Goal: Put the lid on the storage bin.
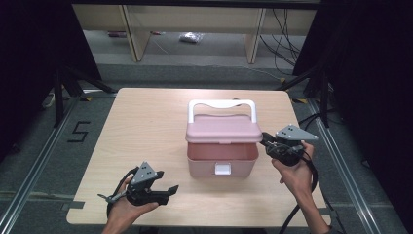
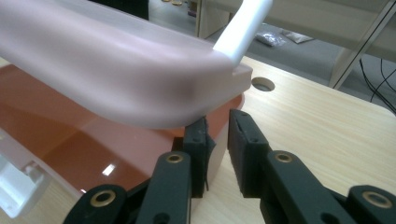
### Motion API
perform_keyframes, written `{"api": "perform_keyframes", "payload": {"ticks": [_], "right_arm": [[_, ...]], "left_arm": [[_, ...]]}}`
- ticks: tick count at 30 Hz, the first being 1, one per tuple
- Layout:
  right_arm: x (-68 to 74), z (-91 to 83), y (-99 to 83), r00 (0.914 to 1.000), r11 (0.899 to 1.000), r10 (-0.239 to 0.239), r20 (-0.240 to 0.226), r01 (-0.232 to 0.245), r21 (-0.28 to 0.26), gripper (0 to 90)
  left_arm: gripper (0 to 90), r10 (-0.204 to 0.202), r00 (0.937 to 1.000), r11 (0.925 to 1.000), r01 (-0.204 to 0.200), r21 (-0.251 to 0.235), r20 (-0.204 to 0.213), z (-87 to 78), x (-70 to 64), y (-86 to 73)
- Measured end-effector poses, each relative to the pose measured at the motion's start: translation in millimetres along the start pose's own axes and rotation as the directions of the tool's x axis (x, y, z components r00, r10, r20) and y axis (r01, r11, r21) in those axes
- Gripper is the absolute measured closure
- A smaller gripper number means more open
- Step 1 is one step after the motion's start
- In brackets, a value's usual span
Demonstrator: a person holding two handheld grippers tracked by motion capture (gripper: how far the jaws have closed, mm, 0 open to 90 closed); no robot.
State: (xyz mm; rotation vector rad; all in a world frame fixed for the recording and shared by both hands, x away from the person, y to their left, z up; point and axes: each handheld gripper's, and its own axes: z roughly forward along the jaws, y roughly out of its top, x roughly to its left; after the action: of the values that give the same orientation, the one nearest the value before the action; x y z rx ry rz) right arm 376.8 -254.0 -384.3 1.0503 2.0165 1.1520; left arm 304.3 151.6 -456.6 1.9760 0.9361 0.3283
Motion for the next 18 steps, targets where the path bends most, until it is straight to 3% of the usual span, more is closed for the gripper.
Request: {"api": "perform_keyframes", "payload": {"ticks": [2, 3, 4, 8, 11, 13, 14, 16, 17, 18], "right_arm": [[0.8, -1.6, -1.7, 0.9998, 1.000, 0.014, -0.015, -0.013, 0.028, 77.1], [2.0, -0.6, -3.4, 0.9996, 1.000, 0.026, -0.007, -0.026, 0.017, 76.6], [0.1, -0.2, -4.3, 1.0000, 1.000, -0.001, 0.001, 0.001, 0.009, 76.6], [1.3, -2.7, -6.2, 0.9999, 0.999, 0.003, -0.010, -0.003, 0.033, 76.4], [1.0, -3.2, -7.4, 1.0000, 1.000, -0.002, -0.006, 0.002, 0.028, 75.8], [2.9, -2.9, -9.2, 0.9999, 1.000, 0.015, -0.001, -0.015, 0.016, 75.4], [1.7, -3.0, -9.7, 1.0000, 1.000, -0.002, 0.002, 0.002, 0.012, 75.2], [2.4, -5.0, -10.7, 0.9999, 0.999, 0.013, -0.007, -0.013, 0.037, 75.0], [2.0, -4.7, -11.7, 1.0000, 1.000, 0.003, -0.004, -0.003, 0.028, 74.9], [2.4, -5.6, -12.2, 1.0000, 0.999, -0.002, -0.007, 0.003, 0.036, 74.7]], "left_arm": [[25.8, -0.002, 1.0000, 1.0000, 0.002, 0.001, -0.002, -0.5, -0.3, -0.9], [25.4, 0.000, 1.0000, 1.0000, 0.000, 0.000, -0.002, -0.6, -0.3, -1.1], [25.2, 0.000, 1.0000, 1.0000, 0.000, 0.001, -0.001, -0.8, -0.5, -1.4], [24.7, 0.022, 0.9998, 0.9996, -0.022, 0.017, -0.002, -2.5, -2.0, -2.6], [24.5, 0.003, 1.0000, 1.0000, -0.003, 0.006, 0.008, -0.1, -4.7, -5.7], [24.5, 0.034, 0.9994, 0.9989, -0.034, 0.032, -0.003, -1.2, -3.4, -6.7], [24.5, 0.019, 0.9998, 0.9996, -0.019, 0.021, 0.001, -0.5, -4.8, -7.1], [24.5, 0.020, 0.9998, 0.9996, -0.020, 0.019, -0.004, -0.5, -5.4, -8.0], [24.5, 0.041, 0.9992, 0.9985, -0.041, 0.038, 0.005, -2.0, -3.7, -8.1], [24.5, 0.032, 0.9995, 0.9990, -0.032, 0.031, 0.003, -1.6, -4.3, -8.6]]}}
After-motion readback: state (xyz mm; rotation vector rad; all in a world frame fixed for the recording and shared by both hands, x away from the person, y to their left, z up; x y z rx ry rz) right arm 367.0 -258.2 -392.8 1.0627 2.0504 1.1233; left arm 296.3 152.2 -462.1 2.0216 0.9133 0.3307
